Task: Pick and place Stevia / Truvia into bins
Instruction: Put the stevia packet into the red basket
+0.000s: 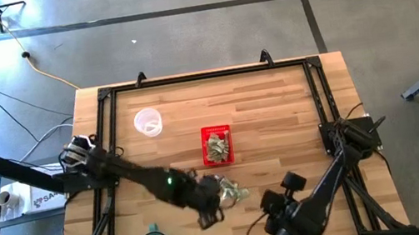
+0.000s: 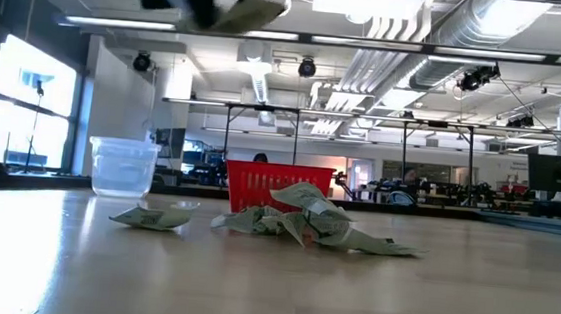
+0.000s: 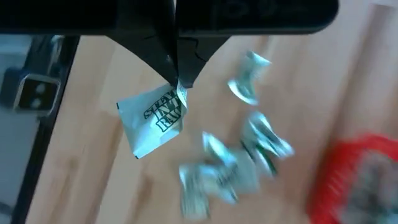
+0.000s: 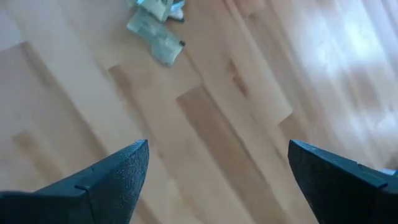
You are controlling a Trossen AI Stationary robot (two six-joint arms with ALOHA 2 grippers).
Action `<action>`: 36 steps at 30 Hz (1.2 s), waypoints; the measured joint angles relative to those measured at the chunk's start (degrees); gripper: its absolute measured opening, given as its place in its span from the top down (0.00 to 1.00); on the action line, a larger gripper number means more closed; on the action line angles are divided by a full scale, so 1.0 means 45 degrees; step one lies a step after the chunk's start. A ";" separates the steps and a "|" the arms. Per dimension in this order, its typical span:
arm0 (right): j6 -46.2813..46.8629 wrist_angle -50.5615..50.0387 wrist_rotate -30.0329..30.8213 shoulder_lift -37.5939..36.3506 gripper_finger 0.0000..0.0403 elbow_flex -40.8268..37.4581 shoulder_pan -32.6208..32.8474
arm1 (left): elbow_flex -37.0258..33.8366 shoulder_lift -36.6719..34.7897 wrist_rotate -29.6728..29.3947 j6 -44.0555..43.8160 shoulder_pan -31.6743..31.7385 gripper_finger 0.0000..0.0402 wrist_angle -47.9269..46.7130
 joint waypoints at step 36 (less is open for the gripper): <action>-0.0112 0.0012 0.0073 0.0000 0.07 -0.0386 0.0671 | -0.3650 0.0033 0.0599 0.4831 0.0310 0.33 0.1677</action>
